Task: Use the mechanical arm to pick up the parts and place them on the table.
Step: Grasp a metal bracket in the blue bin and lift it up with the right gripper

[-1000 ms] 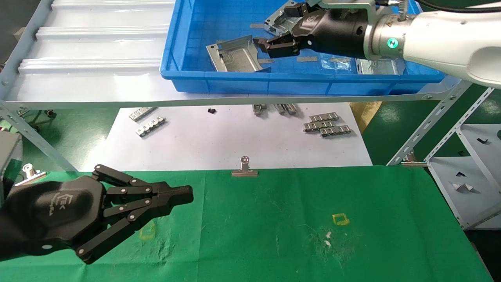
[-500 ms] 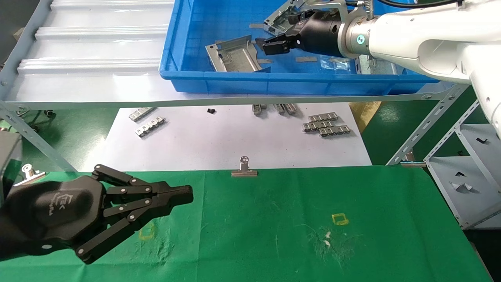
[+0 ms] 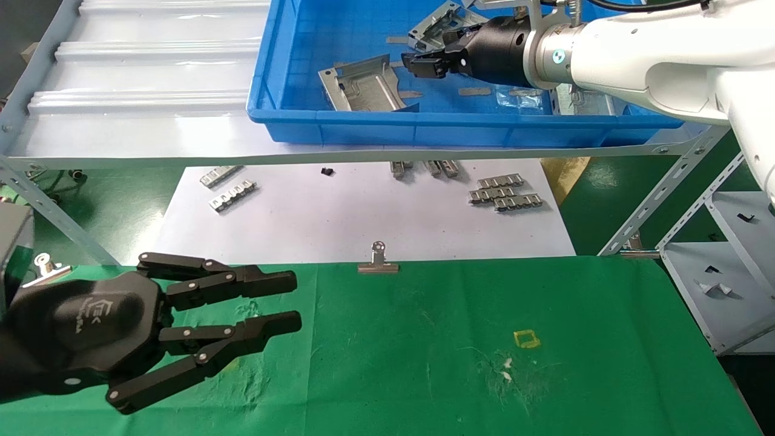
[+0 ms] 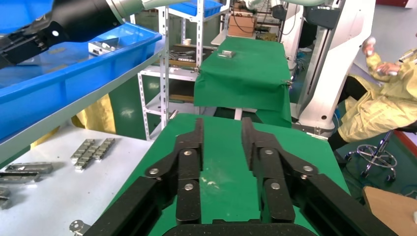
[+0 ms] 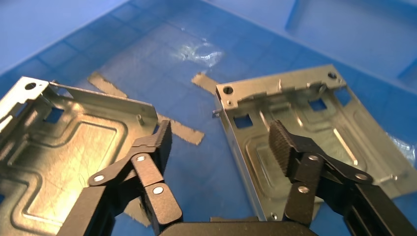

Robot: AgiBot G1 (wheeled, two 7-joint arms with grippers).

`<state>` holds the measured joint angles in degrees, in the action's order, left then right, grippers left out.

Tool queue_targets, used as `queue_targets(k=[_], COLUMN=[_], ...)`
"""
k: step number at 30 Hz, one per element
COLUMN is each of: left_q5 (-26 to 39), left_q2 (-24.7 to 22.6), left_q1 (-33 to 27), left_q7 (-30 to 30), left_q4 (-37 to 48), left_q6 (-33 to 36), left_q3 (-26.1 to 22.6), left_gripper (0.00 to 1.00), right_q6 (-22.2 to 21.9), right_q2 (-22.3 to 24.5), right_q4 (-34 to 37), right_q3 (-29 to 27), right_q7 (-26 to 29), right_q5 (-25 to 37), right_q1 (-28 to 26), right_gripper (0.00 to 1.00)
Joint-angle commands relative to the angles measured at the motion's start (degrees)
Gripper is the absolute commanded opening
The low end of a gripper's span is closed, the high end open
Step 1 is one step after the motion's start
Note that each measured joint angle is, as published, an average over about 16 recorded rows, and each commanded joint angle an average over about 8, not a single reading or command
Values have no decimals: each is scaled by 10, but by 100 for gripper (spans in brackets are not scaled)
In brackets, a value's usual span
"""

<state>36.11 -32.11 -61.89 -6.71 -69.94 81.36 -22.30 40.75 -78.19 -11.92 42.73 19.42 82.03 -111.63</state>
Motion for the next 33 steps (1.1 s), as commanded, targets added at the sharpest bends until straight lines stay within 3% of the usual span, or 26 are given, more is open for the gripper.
queue_targets(k=[1, 18, 23, 30, 33], left_q5=[0, 0, 0, 0, 0], left_q2=[0, 0, 0, 0, 0], left_q1=[0, 0, 0, 0, 0], left_q7=[0, 0, 0, 0, 0], left_q4=[0, 0, 0, 0, 0], left_q6=[0, 0, 0, 0, 0], left_q3=[0, 0, 0, 0, 0], left_gripper=[100, 100, 100, 100, 100], right_q6=[-6, -18, -21, -57, -45], right_q2=[0, 2, 2, 5, 14], right_q4=[-6, -23, -24, -26, -29], right_q3=[6, 60, 69, 77, 78], right_q7=[5, 3, -9, -40, -58], right_q5=[-3, -24, -35, -47, -52], right_q1=[1, 6, 2, -16, -31], right_gripper=[0, 0, 0, 0, 0])
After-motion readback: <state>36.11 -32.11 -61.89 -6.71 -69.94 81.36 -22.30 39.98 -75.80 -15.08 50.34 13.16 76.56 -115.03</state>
